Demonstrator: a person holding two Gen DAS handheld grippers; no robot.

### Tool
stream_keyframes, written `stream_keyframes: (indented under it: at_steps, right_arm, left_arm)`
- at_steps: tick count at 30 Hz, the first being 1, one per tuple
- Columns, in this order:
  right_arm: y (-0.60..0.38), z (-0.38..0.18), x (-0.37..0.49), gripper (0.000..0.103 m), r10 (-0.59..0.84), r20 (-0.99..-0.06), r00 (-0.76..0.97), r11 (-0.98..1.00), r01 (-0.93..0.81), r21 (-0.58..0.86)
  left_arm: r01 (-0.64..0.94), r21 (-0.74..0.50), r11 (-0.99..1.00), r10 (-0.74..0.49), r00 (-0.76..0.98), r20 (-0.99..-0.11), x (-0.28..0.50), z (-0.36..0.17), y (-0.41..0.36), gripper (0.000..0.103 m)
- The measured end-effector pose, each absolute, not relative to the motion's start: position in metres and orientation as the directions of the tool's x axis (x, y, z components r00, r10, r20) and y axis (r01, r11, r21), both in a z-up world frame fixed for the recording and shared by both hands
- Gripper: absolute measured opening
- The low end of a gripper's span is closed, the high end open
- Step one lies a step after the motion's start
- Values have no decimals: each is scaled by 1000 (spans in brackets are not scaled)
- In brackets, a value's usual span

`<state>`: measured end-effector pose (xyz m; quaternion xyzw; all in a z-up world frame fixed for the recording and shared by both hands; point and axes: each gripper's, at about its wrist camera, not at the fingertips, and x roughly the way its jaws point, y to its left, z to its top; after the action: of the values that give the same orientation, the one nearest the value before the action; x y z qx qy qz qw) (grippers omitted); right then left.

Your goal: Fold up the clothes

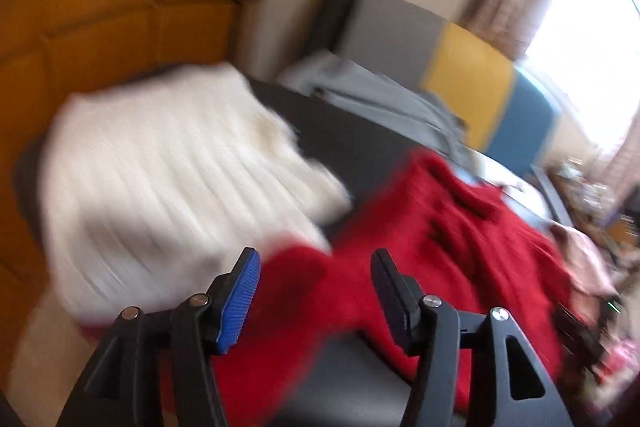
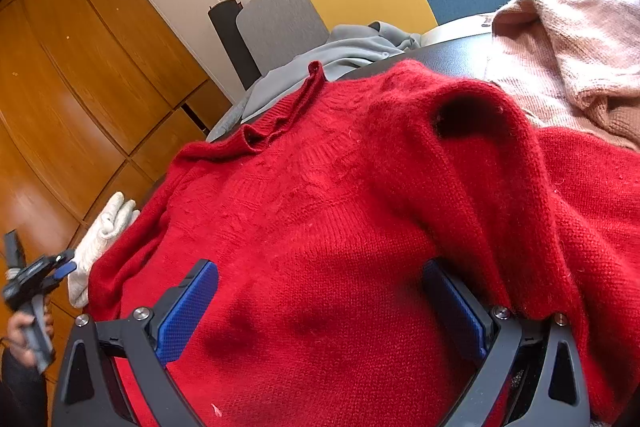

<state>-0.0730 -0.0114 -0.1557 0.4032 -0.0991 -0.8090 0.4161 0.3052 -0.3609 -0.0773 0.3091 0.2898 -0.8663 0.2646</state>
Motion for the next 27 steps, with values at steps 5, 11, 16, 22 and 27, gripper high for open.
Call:
stream_keyframes:
  at_steps: [5, 11, 16, 22, 27]
  right_arm:
    - [-13, -156, -72, 103, -745, -579, -332, -641, 596, 484]
    - [-21, -155, -68, 103, -713, -608, -350, -668, 604, 436]
    - [-14, -156, -70, 103, -742, -579, -339, -646, 593, 481]
    - [-10, -157, -72, 103, -759, -561, -331, -631, 586, 508]
    - [-5, -157, -75, 103, -785, -532, -317, -604, 579, 547]
  left_arm:
    - [517, -556, -651, 50, -702, -710, 298, -142, -317, 58]
    - [482, -699, -528, 219, -718, -660, 281, -169, -290, 57]
    - [484, -779, -400, 272, -748, -605, 264, -178, -301, 57]
    - [511, -780, -361, 335, -710, -620, 226, -191, -306, 8]
    - [245, -890, -384, 382, -836, -395, 223, -115, -288, 7]
